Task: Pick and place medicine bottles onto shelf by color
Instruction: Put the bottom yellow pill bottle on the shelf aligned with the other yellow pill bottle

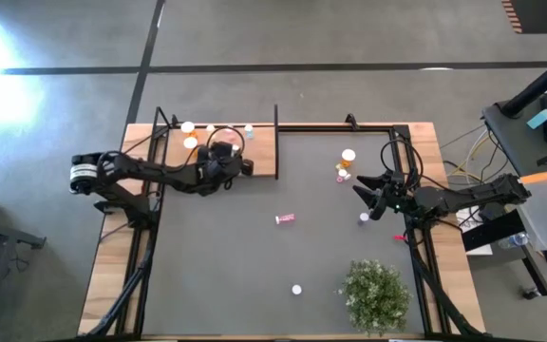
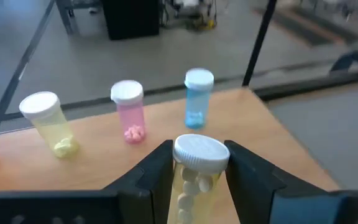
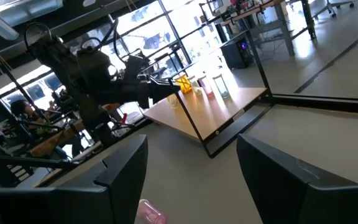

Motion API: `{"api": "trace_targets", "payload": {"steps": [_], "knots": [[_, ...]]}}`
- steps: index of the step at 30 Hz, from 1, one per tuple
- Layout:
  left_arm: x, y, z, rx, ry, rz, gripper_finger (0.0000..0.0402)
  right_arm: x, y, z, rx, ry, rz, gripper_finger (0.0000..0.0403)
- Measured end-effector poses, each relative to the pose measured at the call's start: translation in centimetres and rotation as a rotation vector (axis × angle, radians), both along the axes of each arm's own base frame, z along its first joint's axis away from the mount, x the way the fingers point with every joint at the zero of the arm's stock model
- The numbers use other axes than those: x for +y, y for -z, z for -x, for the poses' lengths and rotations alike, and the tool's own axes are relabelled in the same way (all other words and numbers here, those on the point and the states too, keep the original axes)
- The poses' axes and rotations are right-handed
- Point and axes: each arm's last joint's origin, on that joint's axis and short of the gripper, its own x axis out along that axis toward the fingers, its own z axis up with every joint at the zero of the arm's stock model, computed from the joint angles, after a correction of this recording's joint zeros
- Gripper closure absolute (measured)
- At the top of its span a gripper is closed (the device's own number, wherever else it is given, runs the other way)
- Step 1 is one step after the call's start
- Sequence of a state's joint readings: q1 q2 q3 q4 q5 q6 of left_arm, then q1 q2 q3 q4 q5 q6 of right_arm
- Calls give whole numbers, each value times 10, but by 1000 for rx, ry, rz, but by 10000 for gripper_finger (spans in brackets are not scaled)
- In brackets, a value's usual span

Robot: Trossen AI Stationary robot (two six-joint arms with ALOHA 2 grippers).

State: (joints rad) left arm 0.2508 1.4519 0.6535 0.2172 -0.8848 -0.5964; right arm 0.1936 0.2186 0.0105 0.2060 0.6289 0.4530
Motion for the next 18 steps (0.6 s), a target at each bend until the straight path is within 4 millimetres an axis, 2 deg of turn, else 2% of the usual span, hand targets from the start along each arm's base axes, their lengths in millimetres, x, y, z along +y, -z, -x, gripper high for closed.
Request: {"api": "trace_targets", "payload": {"steps": [6,18], "knots": [[-2,13,11,-96,-38,-48,286,0,0,0,0,0,0,165],[-7,35,33,-135,-77,-85,286,0,0,0,0,0,0,165]]}}
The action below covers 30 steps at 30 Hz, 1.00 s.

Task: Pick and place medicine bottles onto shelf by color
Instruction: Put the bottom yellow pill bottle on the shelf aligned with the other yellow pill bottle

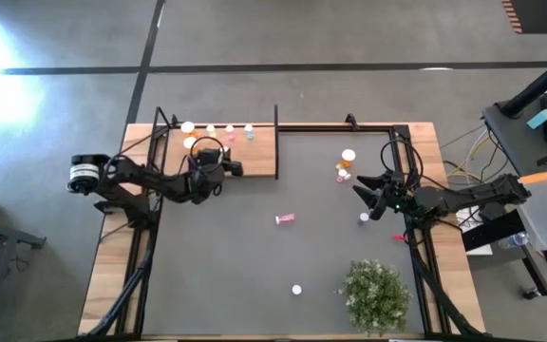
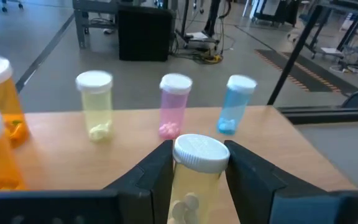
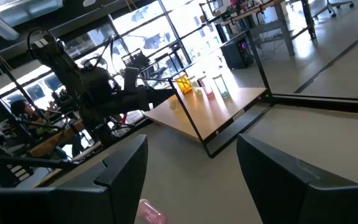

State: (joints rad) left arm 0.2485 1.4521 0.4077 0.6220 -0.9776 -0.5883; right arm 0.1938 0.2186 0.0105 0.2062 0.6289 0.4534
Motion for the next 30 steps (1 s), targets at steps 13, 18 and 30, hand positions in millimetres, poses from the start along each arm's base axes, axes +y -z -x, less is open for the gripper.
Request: {"api": "trace_targets", "payload": {"steps": [13,18,30], "knots": [[-3,11,13,6,-51,-17,286,0,0,0,0,0,0,165],[-2,11,15,10,-96,-37,286,0,0,0,0,0,0,165],[-2,12,18,27,-143,-55,286,0,0,0,0,0,0,165]]}}
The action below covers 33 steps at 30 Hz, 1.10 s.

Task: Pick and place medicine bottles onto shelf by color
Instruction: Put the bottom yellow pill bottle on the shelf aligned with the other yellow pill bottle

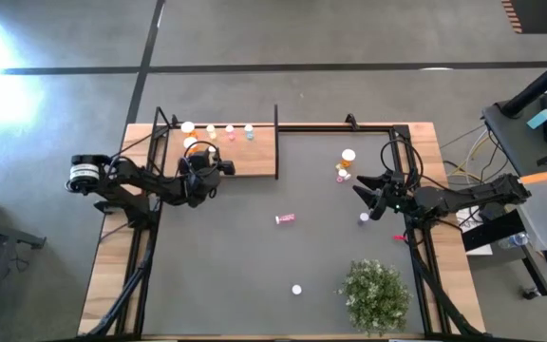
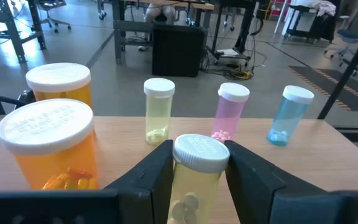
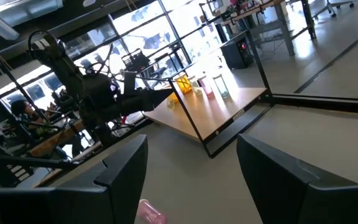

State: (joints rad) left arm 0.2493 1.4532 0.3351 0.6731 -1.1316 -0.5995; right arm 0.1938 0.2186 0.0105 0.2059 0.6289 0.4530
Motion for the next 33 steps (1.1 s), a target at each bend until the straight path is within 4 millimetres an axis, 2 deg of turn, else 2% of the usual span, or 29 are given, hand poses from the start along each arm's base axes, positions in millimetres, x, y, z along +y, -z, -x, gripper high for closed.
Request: {"api": "trace_targets", "payload": {"steps": [22,33], "knots": [[-1,-3,-8,-51,150,55,286,0,0,0,0,0,0,165],[0,-4,-9,1,161,39,286,0,0,0,0,0,0,165]]}}
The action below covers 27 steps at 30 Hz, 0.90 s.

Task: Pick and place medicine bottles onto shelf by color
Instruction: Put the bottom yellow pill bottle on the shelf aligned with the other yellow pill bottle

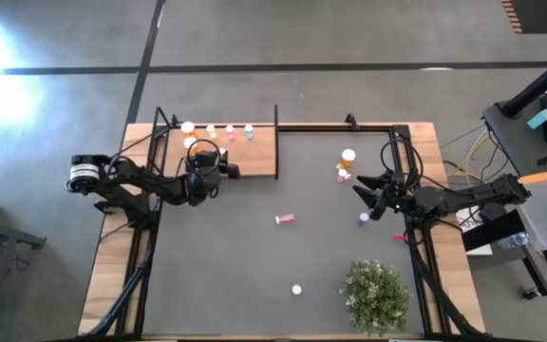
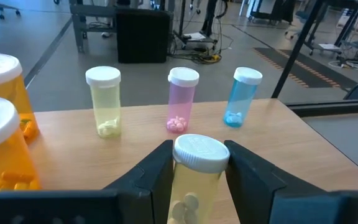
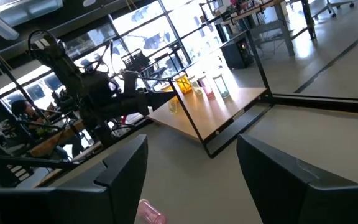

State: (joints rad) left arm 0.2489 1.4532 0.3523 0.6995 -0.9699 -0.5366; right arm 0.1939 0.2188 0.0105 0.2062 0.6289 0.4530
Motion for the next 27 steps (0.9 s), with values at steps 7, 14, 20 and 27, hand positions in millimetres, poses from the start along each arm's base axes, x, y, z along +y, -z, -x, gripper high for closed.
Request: {"api": "trace_targets", "payload": {"steps": [7,14,20,27], "knots": [[0,0,0,2,-2,-2,286,0,0,0,0,0,0,165],[0,0,-1,-5,24,9,286,0,0,0,0,0,0,165],[0,-2,-2,-35,47,9,286,0,0,0,0,0,0,165],[-1,-8,-4,-46,146,-33,286,0,0,0,0,0,0,165]]}}
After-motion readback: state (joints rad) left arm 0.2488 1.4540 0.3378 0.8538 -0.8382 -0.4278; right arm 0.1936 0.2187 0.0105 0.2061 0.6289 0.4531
